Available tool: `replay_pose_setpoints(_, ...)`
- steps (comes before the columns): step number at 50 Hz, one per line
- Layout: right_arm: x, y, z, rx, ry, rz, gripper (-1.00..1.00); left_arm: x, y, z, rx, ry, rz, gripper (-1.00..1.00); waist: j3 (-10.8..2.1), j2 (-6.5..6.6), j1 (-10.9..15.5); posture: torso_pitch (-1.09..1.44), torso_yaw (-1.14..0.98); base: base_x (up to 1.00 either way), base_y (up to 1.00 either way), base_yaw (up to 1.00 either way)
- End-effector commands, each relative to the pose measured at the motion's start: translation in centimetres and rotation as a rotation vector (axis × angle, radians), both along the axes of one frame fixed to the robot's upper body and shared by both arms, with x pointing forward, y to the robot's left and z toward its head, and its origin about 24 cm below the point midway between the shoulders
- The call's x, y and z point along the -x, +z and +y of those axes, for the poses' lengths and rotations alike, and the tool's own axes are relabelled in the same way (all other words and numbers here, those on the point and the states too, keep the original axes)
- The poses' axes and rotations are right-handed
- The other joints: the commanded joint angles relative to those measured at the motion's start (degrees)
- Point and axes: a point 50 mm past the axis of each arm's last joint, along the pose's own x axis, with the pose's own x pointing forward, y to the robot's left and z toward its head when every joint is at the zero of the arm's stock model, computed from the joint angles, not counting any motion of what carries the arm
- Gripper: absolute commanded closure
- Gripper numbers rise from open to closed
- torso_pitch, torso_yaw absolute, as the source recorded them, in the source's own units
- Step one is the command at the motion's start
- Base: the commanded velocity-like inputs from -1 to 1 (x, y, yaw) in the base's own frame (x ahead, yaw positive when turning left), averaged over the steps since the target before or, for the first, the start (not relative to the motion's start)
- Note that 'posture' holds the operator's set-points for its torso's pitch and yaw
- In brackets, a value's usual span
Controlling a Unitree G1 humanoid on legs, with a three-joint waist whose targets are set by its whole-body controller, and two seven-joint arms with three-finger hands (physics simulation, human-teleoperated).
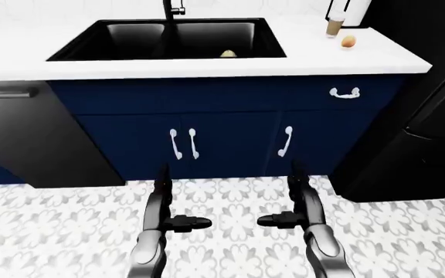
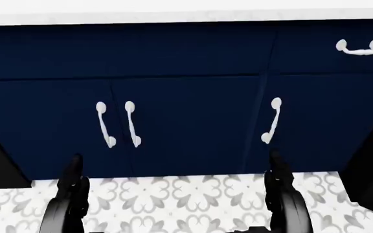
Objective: Turn the sink spout to the right.
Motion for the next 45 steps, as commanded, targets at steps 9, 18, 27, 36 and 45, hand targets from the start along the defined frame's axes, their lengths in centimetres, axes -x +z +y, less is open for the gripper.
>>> replay_pose_setpoints(9, 0.1, 3.6, 0.2, 0.049, 0.007, -0.218, -1.00, -0.4, 3.3, -0.3, -0.070, 0.001, -0.186, -1.00, -4.16, -0.55, 0.15, 0.00, 0.00, 0.00, 0.00, 0.00)
replay_pose_setpoints(18, 0.1, 4.2, 0.0, 0.066, -0.017, -0.196, -1.00, 0.0, 3.9, -0.2, -0.083, 0.005, -0.206, -1.00, -4.79, -0.26, 0.44, 0.00, 0.00, 0.00, 0.00, 0.00)
replay_pose_setpoints(27, 0.2, 4.1, 0.1, 0.083, -0.013, -0.203, -1.00, 0.3, 4.3, -0.3, -0.091, 0.004, -0.216, -1.00, -2.69, -3.26, -0.54, 0.00, 0.00, 0.00, 0.89, 0.00)
replay_pose_setpoints(36, 0.1, 4.3, 0.1, 0.063, -0.008, -0.208, -1.00, 0.3, 4.2, -0.2, -0.096, 0.005, -0.218, -1.00, -1.52, 4.11, -0.72, 0.00, 0.00, 0.00, 0.33, 0.00)
replay_pose_setpoints(45, 0.0, 3.2, 0.2, 0.053, -0.003, -0.202, -1.00, 0.1, 4.4, 0.0, -0.097, 0.013, -0.221, -1.00, -3.00, 1.19, 0.64, 0.00, 0.00, 0.00, 0.00, 0.00)
